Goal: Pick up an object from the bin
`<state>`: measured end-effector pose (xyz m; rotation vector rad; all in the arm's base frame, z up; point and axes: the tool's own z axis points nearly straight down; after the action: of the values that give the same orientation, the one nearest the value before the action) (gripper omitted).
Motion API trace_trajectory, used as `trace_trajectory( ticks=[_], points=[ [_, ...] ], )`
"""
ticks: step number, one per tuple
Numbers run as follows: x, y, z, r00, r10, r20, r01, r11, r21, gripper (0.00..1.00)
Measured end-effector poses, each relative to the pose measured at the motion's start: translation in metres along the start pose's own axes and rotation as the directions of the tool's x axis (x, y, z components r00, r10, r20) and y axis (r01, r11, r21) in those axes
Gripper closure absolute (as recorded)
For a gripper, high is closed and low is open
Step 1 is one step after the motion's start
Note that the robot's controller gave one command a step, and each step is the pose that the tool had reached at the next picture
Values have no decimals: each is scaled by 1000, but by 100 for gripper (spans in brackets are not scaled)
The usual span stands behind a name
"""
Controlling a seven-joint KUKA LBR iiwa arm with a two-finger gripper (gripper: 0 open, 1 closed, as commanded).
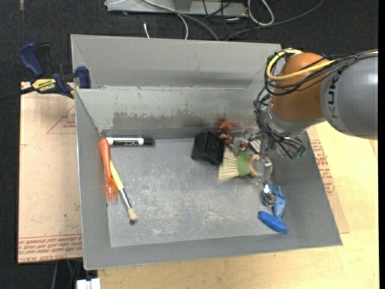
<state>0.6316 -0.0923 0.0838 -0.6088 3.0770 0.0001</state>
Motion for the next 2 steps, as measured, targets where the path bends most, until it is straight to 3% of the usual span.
trace_trajectory(
  ticks=[1,2],
  points=[
    [-6,6,-1,973,-232,1,232,973,-1,0],
    [3,-18,5,972,-234,4,234,972,-4,0]
  ],
)
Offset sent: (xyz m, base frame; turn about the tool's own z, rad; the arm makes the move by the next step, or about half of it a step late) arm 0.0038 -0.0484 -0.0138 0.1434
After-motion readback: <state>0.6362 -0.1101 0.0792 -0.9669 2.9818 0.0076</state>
